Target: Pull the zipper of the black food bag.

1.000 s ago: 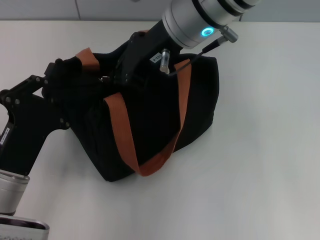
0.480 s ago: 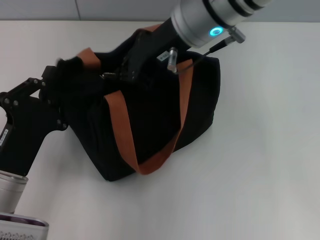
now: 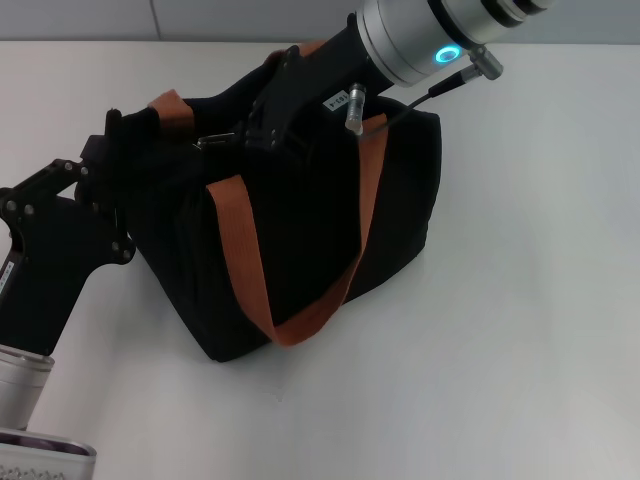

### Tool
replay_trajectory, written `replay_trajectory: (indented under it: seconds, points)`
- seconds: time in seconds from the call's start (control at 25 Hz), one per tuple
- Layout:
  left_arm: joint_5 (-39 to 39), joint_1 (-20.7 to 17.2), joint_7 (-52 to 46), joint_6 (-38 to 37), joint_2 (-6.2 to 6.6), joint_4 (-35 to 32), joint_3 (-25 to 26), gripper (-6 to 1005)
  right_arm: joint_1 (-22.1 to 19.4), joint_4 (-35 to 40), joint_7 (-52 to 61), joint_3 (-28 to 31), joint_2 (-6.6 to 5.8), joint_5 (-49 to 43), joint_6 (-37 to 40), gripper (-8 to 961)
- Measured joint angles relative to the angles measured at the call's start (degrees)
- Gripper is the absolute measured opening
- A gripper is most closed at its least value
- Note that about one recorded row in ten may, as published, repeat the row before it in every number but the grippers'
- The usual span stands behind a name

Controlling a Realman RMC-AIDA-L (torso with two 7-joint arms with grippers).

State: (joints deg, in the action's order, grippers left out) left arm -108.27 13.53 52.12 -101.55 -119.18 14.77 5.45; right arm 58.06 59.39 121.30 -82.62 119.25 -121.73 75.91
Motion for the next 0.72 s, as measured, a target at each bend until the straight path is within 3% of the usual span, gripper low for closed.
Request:
replay_trajectory:
  seconds: [0.24,0.72]
  points:
    - [-0.02,0.03,0.00,0.05,0.00,0.00,0.00,88,-0.99,1.35,-0.41,0.60,0.00,0.09,0.13,3]
    - [0.00,-0.10,0.00,-0.14,0.00,-0.01,0.24,90,-4.38,2.84,-2.74,7.89,-0.07,0.41,2.90,-2]
